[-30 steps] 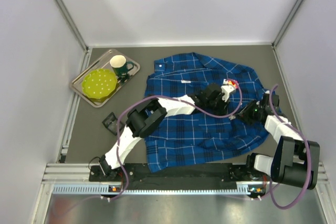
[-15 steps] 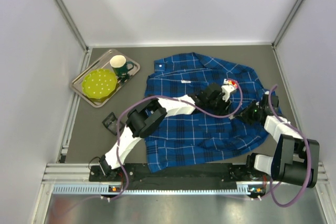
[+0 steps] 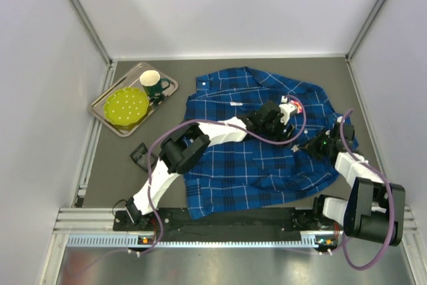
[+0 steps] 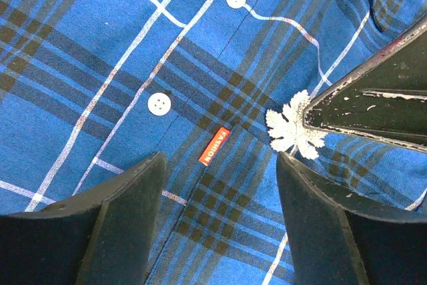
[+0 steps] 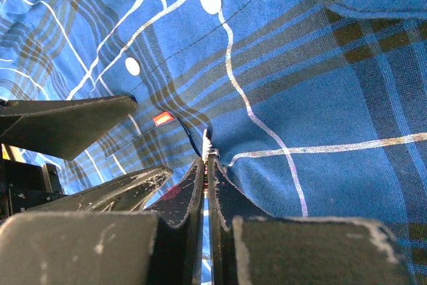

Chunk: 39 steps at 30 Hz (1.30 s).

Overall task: Remove the brooch from the garment
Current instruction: Remove the brooch from the flattened clothing.

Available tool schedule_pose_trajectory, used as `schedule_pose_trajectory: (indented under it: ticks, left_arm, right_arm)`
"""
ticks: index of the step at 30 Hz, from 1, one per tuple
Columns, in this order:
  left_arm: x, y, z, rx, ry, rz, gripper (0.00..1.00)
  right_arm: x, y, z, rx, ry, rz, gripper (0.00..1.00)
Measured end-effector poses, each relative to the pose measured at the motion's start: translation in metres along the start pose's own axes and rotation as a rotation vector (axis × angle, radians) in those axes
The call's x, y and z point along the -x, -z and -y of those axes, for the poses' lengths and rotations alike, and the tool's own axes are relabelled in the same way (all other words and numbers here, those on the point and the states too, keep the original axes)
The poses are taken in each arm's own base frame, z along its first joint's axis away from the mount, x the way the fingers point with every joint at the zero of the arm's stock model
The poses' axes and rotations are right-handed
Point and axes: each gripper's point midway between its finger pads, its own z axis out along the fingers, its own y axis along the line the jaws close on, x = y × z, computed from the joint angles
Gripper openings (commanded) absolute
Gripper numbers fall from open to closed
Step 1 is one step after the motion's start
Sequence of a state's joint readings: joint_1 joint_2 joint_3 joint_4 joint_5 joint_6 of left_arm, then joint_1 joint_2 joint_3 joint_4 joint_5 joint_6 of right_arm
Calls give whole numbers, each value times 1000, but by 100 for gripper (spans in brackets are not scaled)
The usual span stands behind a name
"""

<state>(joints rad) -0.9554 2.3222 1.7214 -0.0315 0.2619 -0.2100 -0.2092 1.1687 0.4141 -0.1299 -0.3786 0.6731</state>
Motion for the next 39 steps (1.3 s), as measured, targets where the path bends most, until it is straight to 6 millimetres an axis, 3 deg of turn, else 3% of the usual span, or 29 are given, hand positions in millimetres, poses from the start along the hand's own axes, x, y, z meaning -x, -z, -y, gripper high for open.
schedule_pose_trajectory:
  ticks: [15, 26, 39]
  left_arm:
    - [1, -1, -4, 25, 31, -4, 71]
    - [1, -1, -4, 26, 44, -4, 71]
    - [1, 0, -5, 22, 32, -4, 72]
  right_arm:
    - [8, -4, -4, 70, 32, 90, 0]
    - [23, 3, -13, 118, -4, 180, 0]
    - [26, 12, -17, 113, -31, 166, 0]
